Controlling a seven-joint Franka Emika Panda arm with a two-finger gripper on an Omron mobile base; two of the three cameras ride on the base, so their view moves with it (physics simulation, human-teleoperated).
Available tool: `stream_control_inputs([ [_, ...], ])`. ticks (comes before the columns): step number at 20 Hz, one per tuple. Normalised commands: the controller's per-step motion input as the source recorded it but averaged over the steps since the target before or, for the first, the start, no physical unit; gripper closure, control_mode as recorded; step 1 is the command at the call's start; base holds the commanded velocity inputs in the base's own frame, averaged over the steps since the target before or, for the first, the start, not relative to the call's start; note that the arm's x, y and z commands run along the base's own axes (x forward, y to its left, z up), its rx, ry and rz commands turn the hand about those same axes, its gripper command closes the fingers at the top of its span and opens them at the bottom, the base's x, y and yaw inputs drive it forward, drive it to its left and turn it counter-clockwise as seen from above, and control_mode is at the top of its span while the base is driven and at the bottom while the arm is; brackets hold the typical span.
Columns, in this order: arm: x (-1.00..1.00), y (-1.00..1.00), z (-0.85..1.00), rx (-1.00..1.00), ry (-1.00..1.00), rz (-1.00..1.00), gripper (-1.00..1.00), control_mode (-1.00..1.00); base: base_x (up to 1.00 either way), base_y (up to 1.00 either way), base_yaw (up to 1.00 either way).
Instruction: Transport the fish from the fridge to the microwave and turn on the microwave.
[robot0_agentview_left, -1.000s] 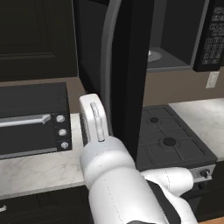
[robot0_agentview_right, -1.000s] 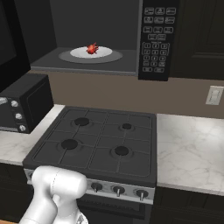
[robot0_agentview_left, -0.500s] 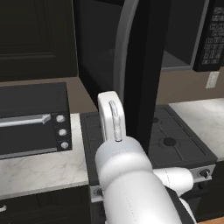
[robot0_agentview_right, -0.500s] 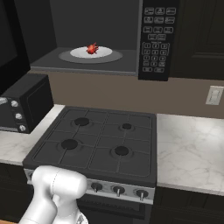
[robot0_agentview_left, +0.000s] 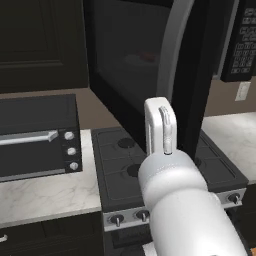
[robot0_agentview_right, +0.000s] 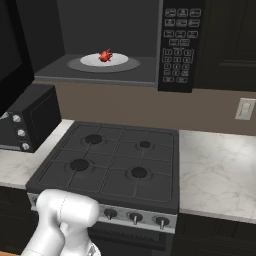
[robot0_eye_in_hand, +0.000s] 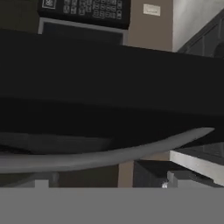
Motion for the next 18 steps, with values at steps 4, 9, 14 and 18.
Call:
stream_control_inputs([
  [4,-0.05,-0.55,0.09,0.01,0.00,-0.09,-1.00,-1.00,0.00,0.00,0.00],
  [9,-0.01,-0.56,0.07,0.00,0.00,-0.09,-1.00,-1.00,0.00,0.00,0.00],
  [14,0.00,-0.54,0.05,0.00,0.00,-0.09,-1.00,-1.00,0.00,0.00,0.00],
  [18,0.03,-0.54,0.05,0.00,0.00,-0.08,-1.00,-1.00,0.00,0.00,0.00],
])
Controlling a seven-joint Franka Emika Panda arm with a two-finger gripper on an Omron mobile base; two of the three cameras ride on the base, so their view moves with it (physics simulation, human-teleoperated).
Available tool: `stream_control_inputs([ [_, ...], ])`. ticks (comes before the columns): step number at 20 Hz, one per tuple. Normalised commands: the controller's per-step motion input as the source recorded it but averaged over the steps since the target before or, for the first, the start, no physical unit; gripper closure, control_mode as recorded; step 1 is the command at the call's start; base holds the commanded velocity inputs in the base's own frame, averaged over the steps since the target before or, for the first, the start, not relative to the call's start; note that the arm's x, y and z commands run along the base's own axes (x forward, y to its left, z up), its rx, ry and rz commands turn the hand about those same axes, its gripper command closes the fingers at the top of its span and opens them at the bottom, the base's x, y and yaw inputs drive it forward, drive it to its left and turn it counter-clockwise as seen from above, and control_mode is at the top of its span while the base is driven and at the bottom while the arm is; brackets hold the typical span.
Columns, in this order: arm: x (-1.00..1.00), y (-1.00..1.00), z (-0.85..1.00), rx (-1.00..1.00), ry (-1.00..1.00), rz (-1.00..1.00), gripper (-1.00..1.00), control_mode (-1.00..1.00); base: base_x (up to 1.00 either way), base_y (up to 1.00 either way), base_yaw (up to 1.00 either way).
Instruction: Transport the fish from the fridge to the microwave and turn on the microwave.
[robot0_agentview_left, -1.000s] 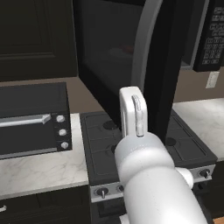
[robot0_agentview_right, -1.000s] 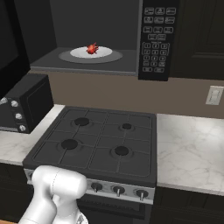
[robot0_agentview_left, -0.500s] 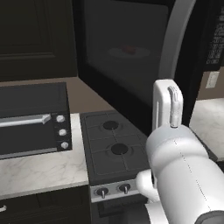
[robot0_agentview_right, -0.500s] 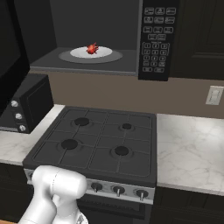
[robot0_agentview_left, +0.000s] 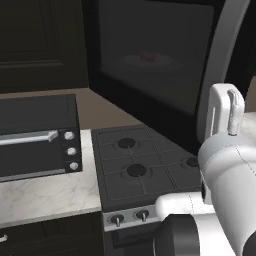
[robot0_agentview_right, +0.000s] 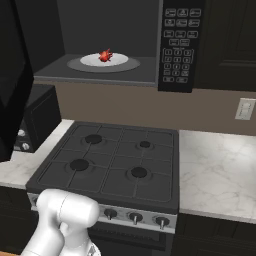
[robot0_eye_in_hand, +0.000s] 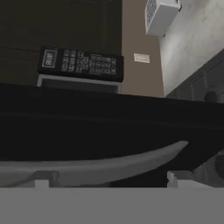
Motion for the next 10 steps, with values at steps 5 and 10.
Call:
stream_control_inputs([
  [5,0.13,-0.55,0.02,0.01,0.00,-0.04,-1.00,-1.00,0.00,0.00,0.00],
  [10,0.31,-0.51,0.01,0.00,0.05,-0.03,-1.00,-1.00,0.00,0.00,0.00],
])
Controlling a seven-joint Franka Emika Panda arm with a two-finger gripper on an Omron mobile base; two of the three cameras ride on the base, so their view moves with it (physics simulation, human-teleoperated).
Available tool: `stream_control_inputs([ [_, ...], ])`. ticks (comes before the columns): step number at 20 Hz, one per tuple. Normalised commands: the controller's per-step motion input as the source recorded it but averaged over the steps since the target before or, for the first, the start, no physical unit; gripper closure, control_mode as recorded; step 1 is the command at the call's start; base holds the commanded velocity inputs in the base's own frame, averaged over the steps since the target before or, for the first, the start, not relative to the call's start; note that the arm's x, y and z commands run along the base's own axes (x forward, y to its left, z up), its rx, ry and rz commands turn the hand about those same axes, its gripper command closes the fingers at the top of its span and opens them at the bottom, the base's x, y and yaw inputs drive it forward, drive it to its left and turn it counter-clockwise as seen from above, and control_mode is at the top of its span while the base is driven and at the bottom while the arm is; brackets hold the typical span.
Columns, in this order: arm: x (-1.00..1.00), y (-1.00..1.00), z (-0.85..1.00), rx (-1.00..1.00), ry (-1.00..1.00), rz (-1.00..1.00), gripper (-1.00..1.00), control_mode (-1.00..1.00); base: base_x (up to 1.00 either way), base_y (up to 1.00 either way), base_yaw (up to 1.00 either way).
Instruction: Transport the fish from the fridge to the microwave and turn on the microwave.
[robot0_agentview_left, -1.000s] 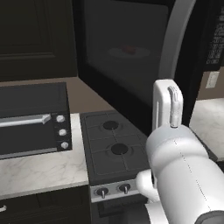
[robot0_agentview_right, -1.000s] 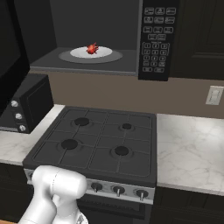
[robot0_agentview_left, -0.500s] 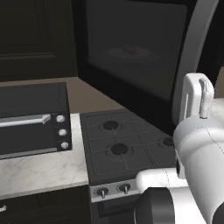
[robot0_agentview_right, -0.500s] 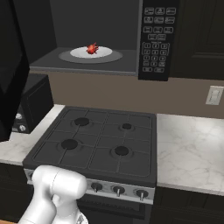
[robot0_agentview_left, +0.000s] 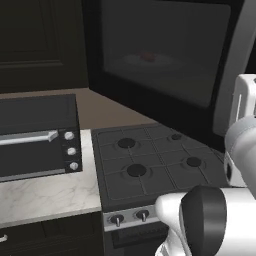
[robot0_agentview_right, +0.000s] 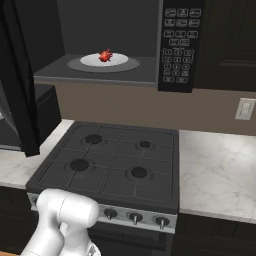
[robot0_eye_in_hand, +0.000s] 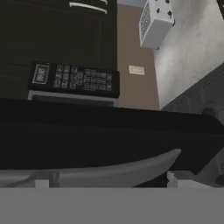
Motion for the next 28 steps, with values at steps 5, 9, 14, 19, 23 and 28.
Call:
stream_control_inputs([
  [5,0.44,-0.36,0.00,0.00,0.04,0.00,-1.00,-1.00,0.00,0.00,0.00],
  [9,0.58,-0.23,0.00,0.01,0.04,0.00,-1.00,-1.00,0.00,0.00,0.00],
  [14,0.62,-0.14,0.00,0.02,0.00,0.05,-1.00,-1.00,0.00,0.00,0.00],
  [19,0.66,-0.11,0.00,0.03,0.00,0.09,-1.00,-1.00,0.00,0.00,0.00],
  [23,0.62,-0.16,0.00,0.01,0.01,0.07,-1.00,-1.00,0.00,0.00,0.00],
  [28,0.49,-0.29,0.00,0.00,0.00,0.00,-1.00,-1.00,0.00,0.00,0.00],
])
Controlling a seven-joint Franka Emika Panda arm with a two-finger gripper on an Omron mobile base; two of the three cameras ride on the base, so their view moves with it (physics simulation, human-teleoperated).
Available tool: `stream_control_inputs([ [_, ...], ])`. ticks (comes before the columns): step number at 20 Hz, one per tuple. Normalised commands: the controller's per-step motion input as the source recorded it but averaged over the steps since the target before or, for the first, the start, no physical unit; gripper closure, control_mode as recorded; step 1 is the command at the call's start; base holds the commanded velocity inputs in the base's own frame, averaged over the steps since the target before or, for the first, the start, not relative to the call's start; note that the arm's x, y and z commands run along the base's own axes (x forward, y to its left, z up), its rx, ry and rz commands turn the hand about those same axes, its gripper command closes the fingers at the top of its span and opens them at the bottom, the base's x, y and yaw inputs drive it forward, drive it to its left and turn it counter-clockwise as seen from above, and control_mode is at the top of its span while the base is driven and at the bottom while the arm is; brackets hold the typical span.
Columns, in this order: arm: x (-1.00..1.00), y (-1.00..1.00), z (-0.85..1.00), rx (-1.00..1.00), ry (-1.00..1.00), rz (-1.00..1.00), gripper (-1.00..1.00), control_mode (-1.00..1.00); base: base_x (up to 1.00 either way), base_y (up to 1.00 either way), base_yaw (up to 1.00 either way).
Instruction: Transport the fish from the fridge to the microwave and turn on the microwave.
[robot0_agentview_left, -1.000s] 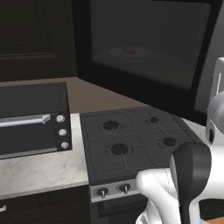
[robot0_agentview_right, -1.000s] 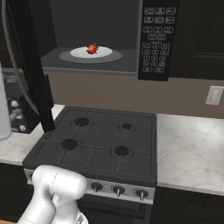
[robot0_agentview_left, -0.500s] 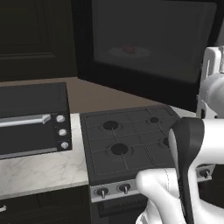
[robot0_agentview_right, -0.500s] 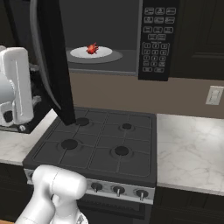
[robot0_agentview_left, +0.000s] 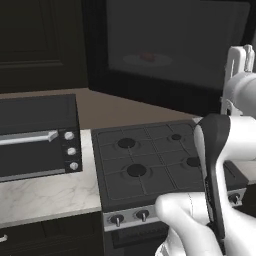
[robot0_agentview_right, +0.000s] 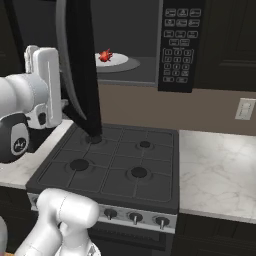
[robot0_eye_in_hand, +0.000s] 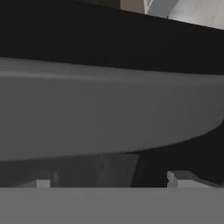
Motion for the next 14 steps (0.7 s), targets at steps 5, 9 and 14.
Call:
stream_control_inputs([
  [5,0.51,-0.34,0.00,0.00,0.03,0.00,-1.00,-1.00,0.00,0.00,0.00],
  [9,0.58,-0.32,0.00,0.00,0.06,-0.02,-1.00,-1.00,0.00,0.00,0.00],
  [14,0.65,-0.29,0.00,0.00,0.09,-0.04,-1.00,-1.00,0.00,0.00,0.00],
])
